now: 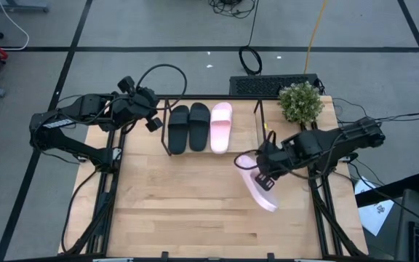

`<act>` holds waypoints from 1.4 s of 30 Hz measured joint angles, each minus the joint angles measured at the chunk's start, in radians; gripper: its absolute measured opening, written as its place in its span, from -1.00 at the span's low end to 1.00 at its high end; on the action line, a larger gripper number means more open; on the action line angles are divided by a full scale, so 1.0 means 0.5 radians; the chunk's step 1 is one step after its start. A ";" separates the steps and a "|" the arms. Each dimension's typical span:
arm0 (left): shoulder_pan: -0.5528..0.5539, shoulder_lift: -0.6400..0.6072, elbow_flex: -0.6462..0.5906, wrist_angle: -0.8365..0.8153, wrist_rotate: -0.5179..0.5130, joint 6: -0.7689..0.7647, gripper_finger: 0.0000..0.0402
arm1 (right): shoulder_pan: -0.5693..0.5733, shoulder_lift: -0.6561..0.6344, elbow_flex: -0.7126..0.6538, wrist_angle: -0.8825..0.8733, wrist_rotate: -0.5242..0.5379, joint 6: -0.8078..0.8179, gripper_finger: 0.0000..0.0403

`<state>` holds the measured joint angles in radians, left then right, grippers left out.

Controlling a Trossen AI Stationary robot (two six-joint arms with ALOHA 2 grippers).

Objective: Pick and place slides into the shelf
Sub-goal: Put the pink slipper on the shelf

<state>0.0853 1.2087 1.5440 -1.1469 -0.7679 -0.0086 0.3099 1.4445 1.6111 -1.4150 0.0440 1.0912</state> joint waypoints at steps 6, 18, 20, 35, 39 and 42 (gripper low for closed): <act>0.000 0.000 0.000 0.001 -0.054 0.000 -0.21 | -0.040 0.000 0.205 0.234 0.513 -0.287 -1.00; 0.000 0.000 0.000 0.004 -0.055 -0.015 -0.21 | -0.580 0.024 0.339 0.491 1.190 -0.964 -1.00; 0.000 0.000 0.000 0.005 -0.055 -0.016 -0.21 | -0.701 0.063 0.339 0.536 1.116 -1.061 -1.00; 0.000 0.000 0.000 0.009 -0.052 -0.045 -0.21 | -1.093 0.525 0.338 0.453 1.054 -1.594 -1.00; 0.000 0.000 0.000 0.012 -0.052 -0.045 -0.21 | -1.079 0.632 0.438 0.273 1.251 -1.649 -1.00; 0.000 0.000 0.000 0.016 -0.052 -0.045 -0.21 | -1.076 0.719 0.564 0.111 1.311 -1.649 -1.00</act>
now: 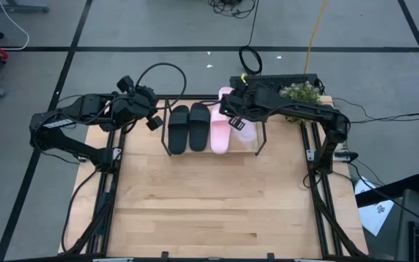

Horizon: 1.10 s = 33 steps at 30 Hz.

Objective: Pick and place slides into the shelf
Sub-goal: Put the pink slipper on the shelf

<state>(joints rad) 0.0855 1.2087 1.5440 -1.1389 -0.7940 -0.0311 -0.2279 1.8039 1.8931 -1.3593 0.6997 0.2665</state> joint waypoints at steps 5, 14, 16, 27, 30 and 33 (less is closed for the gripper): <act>0.000 0.000 0.000 -0.001 0.001 0.000 -0.21 | 0.001 0.082 0.113 -0.068 0.014 -0.001 -1.00; 0.000 0.000 0.000 -0.001 0.002 0.001 -0.21 | -0.031 0.104 0.120 -0.414 0.017 0.254 -1.00; 0.000 0.000 0.000 -0.001 0.002 0.001 -0.21 | -0.027 0.104 0.119 -0.427 0.013 0.283 -1.00; 0.000 0.000 0.000 -0.001 0.010 0.001 -0.21 | -0.009 0.155 0.119 -0.425 0.008 0.372 -1.00; 0.000 0.000 0.000 -0.002 0.017 0.001 -0.21 | -0.008 0.220 0.119 -0.421 0.002 0.392 -1.00; 0.000 0.000 0.000 -0.002 0.017 0.002 -0.21 | -0.008 0.296 0.118 -0.423 -0.003 0.392 -1.00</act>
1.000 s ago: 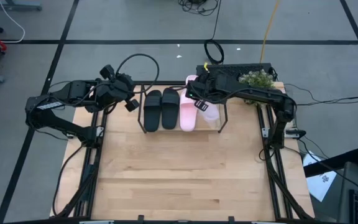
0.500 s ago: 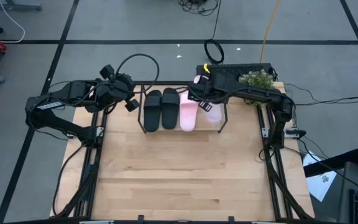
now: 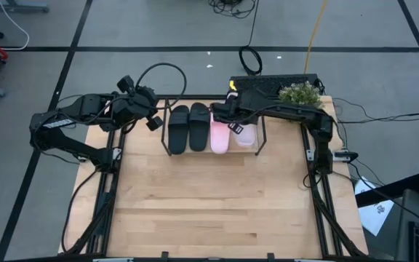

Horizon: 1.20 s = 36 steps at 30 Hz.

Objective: Pick and place slides into the shelf
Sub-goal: Put the pink slipper on the shelf

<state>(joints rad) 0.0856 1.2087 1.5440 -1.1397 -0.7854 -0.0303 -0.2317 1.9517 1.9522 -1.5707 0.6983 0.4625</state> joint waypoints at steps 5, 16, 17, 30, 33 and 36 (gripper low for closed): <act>-0.001 0.000 0.000 -0.001 0.000 0.001 -0.21 | -0.005 0.087 -0.002 0.002 0.003 -0.003 -1.00; 0.000 0.000 0.000 -0.001 0.001 0.001 -0.21 | -0.058 0.097 -0.019 0.002 0.014 0.099 -1.00; 0.000 0.000 0.000 -0.001 0.001 0.001 -0.21 | -0.061 0.096 -0.038 0.004 0.015 0.100 -1.00; 0.000 0.000 0.000 -0.001 0.000 0.036 -0.21 | -0.063 0.097 -0.355 0.001 0.008 0.215 -1.00; 0.000 0.000 0.000 -0.001 0.000 0.037 -0.21 | -0.063 0.097 -0.394 0.001 0.008 0.237 -1.00; -0.001 0.000 0.000 -0.001 0.000 0.037 -0.21 | -0.063 0.097 -0.410 0.001 0.009 0.241 -1.00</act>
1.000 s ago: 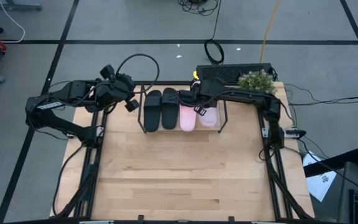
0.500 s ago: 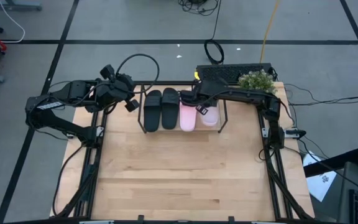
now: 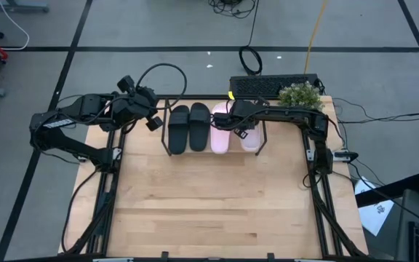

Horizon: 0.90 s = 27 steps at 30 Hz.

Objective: Pick and place slides into the shelf
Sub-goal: Put the pink slipper on the shelf

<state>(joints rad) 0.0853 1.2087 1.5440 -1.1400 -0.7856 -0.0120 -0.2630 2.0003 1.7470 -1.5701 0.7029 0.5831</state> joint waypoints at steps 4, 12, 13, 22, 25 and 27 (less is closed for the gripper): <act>0.000 0.000 0.000 0.000 0.000 0.000 -0.21 | 0.001 0.000 0.000 0.049 0.001 -0.004 -1.00; 0.001 0.000 0.000 0.000 0.000 0.001 -0.21 | -0.004 0.000 0.000 0.133 -0.002 -0.053 -1.00; 0.000 0.000 0.000 0.000 0.000 0.001 -0.21 | -0.007 -0.001 0.000 0.133 -0.002 -0.053 -1.00; 0.001 0.000 0.000 0.000 0.000 0.001 -0.21 | -0.037 -0.001 -0.001 0.155 -0.051 -0.060 -1.00; 0.001 0.000 0.000 0.000 -0.001 0.002 -0.21 | -0.035 -0.001 -0.001 0.156 -0.055 -0.061 -1.00; 0.000 0.000 0.000 0.000 -0.001 0.003 -0.21 | -0.036 -0.001 -0.001 0.156 -0.055 -0.060 -1.00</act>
<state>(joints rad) 0.0854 1.2088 1.5440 -1.1400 -0.7860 -0.0107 -0.2810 1.9999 1.7466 -1.4918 0.6754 0.5529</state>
